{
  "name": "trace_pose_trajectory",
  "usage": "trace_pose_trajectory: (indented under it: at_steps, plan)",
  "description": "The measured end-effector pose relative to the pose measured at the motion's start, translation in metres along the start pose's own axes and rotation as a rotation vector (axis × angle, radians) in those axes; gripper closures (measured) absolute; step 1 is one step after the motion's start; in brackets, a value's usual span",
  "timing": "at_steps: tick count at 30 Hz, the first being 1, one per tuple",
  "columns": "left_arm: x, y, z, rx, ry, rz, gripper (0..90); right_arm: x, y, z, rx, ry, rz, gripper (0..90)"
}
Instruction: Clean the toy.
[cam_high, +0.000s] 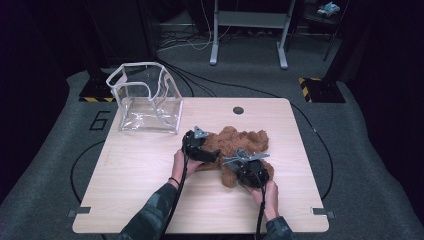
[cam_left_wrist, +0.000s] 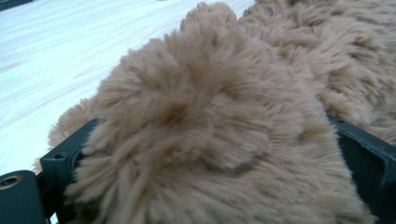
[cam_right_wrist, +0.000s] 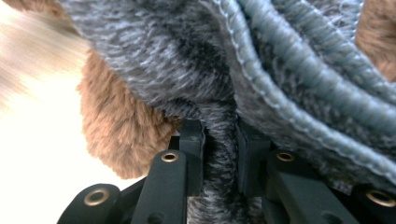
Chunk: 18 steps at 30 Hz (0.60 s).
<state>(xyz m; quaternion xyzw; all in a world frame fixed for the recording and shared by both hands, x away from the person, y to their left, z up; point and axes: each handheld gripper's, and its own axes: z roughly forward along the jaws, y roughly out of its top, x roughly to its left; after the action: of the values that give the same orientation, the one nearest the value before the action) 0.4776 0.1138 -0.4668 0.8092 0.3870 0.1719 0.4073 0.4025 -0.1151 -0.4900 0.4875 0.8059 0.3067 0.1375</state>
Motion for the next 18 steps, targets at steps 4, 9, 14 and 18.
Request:
trace_pose_trajectory:
  at_steps: [4, 9, 14, 18]
  plan:
    - [0.002, 0.003, -0.012, -0.013, -0.016, 0.017, 6.4, -0.003, -0.001, -0.002, 0.004, 0.007, 0.003, 75.8]
    - [0.007, 0.006, -0.025, -0.065, -0.018, 0.008, 10.1, -0.001, 0.000, -0.007, 0.010, 0.010, 0.016, 75.4]
    - [0.014, 0.005, -0.026, -0.048, -0.025, -0.011, 14.7, 0.001, 0.009, -0.027, -0.071, 0.010, 0.013, 75.0]
    - [0.018, -0.001, -0.019, -0.030, -0.045, -0.042, 15.5, 0.007, 0.029, -0.048, -0.136, 0.017, -0.001, 74.7]
